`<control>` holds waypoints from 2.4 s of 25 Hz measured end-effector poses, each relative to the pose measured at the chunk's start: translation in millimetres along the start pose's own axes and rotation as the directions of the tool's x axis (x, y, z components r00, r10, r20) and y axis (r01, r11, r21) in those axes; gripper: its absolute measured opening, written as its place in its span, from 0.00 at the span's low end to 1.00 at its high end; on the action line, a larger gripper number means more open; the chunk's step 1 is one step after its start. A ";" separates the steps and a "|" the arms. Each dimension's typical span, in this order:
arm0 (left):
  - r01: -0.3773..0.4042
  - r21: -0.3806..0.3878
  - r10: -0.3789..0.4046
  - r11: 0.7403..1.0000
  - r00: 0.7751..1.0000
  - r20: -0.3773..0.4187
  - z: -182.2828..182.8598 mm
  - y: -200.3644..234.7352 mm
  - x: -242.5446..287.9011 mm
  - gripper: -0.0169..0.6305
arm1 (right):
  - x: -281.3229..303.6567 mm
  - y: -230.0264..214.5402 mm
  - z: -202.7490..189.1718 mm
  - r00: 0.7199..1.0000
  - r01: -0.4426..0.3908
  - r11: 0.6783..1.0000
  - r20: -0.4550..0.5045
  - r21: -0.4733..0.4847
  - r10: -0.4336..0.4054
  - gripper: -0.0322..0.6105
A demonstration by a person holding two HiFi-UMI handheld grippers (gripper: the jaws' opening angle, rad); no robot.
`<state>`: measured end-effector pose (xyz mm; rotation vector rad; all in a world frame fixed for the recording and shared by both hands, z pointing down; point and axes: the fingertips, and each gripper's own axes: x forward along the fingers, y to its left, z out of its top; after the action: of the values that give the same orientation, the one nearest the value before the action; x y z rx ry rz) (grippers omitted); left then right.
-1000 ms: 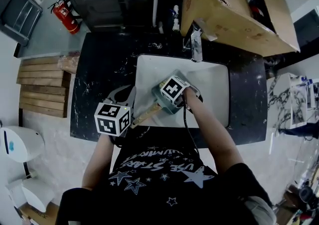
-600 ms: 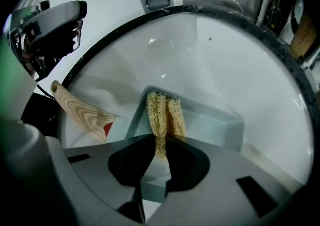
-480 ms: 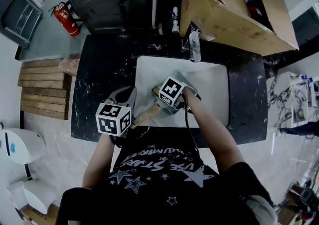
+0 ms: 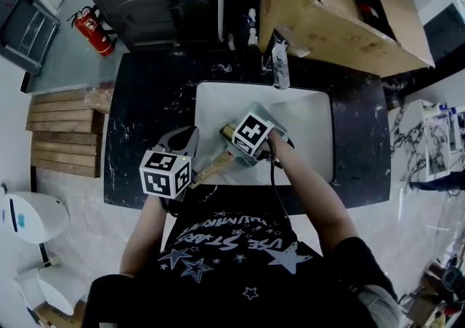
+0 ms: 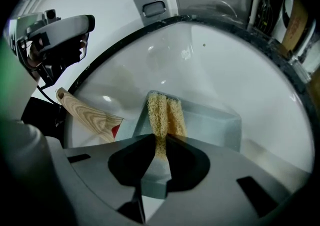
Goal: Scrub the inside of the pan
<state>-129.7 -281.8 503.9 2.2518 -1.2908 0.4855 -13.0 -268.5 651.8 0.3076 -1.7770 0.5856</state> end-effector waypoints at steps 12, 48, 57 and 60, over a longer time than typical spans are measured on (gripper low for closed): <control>0.004 -0.002 -0.004 1.000 1.000 -0.001 1.6 3.3 2.9 0.04 | -18.5 -82.7 -34.2 0.980 0.195 0.961 0.002 0.194 -0.199 0.16; 0.028 0.019 -0.028 0.999 1.000 -0.012 1.7 -5.9 5.2 0.04 | 3.4 3.3 -30.3 0.998 -0.020 0.982 -0.048 0.185 0.029 0.16; 0.036 0.024 -0.036 0.999 0.999 -0.017 0.9 -7.9 7.0 0.04 | 1.0 18.4 -25.7 0.994 -0.109 0.971 -0.007 0.211 0.113 0.16; 0.035 0.021 -0.035 0.999 0.999 -0.018 0.6 -7.2 6.7 0.04 | -1.2 17.2 -25.3 0.993 -0.117 0.970 0.009 0.211 0.118 0.16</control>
<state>-120.1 -283.7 505.2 2.2787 -1.2407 0.5075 -0.4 -240.6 651.6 0.3484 -1.7407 0.8624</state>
